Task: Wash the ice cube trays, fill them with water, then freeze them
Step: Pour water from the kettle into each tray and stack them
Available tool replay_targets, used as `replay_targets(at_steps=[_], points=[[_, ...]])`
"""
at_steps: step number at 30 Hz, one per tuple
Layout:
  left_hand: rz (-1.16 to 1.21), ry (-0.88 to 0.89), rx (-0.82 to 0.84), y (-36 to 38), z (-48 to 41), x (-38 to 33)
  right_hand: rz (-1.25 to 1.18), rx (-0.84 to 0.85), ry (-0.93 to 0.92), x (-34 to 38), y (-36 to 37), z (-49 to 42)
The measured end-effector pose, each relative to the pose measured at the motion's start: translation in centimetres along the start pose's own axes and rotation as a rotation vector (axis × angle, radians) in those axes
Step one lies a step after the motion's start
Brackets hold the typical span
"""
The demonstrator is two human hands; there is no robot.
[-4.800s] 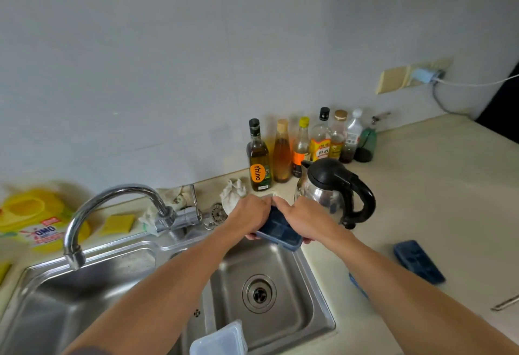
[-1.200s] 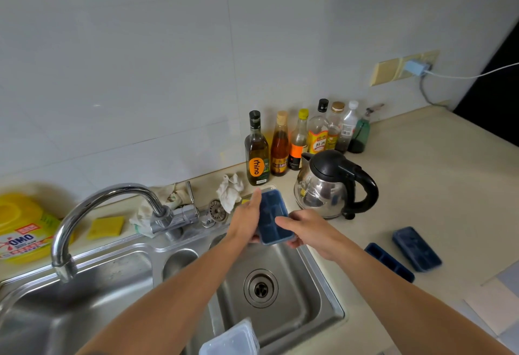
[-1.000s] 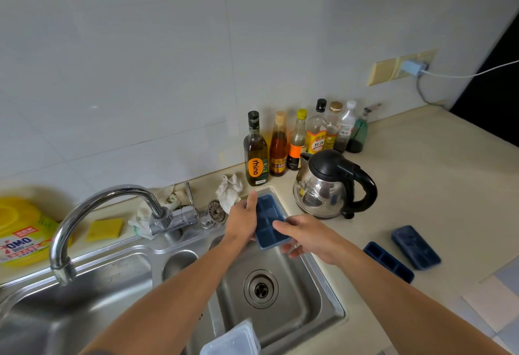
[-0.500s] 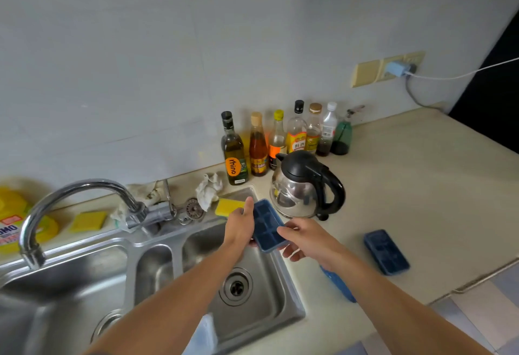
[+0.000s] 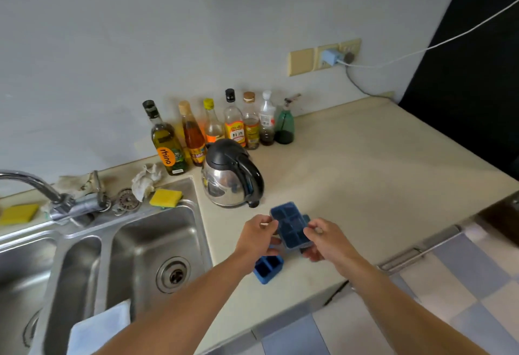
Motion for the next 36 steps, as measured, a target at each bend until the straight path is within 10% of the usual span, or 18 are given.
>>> replay_targets(at_steps=[36], points=[[-0.172, -0.105, -0.058, 4.9, -4.0, 1.3, 0.606, -0.198, -0.147, -2.7, -3.8, -4.6]])
Point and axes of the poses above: each hand's wrist, its own z-axis away from the middle knuckle, its own y-axis out of the palm, x = y × z, the point moved 5 cm from there along -z, towards the middle knuckle, and after that the axes turned 6 degrees about y, right-handed, at the moved point
